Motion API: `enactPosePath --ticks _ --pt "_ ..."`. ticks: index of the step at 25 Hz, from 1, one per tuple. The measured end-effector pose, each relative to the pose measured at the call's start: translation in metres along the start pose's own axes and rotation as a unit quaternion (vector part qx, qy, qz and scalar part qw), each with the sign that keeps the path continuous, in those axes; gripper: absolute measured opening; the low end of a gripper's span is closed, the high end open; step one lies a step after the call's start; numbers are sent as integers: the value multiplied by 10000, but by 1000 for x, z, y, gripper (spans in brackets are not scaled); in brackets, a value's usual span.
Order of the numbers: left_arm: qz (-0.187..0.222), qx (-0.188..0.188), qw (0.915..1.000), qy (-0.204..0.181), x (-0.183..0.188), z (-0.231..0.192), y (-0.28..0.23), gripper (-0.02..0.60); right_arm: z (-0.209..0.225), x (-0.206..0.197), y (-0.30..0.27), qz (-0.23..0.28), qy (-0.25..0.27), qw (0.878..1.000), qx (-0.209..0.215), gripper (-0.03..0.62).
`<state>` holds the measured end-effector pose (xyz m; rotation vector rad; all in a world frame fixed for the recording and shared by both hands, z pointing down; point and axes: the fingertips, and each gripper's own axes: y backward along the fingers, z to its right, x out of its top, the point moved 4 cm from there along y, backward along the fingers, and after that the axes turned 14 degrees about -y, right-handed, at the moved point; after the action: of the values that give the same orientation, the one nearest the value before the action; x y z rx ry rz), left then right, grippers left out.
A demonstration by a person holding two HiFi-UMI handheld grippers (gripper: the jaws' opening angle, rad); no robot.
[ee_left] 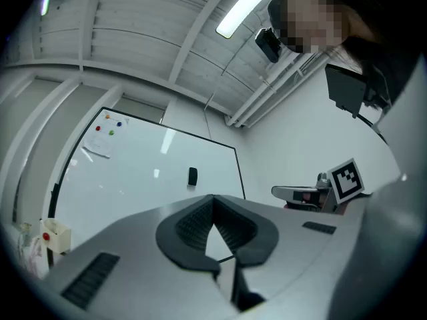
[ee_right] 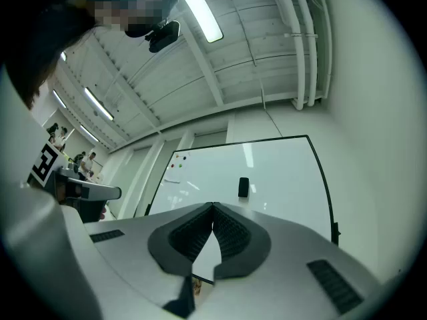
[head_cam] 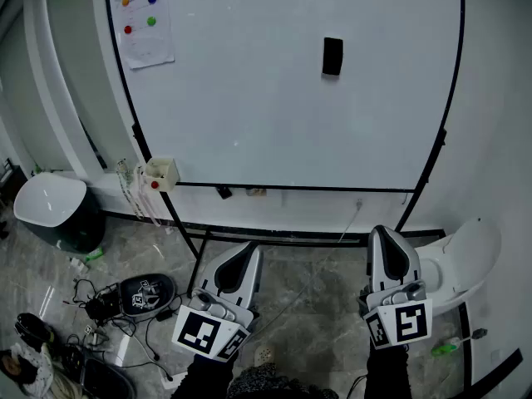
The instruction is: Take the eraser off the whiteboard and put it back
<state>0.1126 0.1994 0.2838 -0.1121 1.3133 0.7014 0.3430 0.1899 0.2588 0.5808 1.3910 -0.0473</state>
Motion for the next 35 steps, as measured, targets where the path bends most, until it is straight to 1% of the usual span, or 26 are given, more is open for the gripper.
enactPosePath --ticks 5,11,16,20,25,31,35 --pt "9 -29 10000 40 -23 -42 -23 6 -3 -20 -45 -48 36 10000 -64 8" --pt "74 -171 9998 6 -44 -99 -57 6 -11 -38 -108 1 173 9997 -186 8" --pt "176 -326 9993 23 -59 -136 -86 6 -13 -48 -151 24 288 9991 -318 8" --pt "206 -465 9987 65 -70 -151 -106 6 -10 -57 -172 -4 358 9984 -444 8" --pt "195 -528 9983 140 -85 -163 -128 6 -1 -66 -197 -3 395 9981 -467 8" --pt "338 -412 9983 215 -98 -175 -162 6 24 -73 -234 60 454 9980 -443 8" --pt "192 -214 9995 127 -114 -183 -189 6 47 -83 -263 41 481 9984 -297 8"
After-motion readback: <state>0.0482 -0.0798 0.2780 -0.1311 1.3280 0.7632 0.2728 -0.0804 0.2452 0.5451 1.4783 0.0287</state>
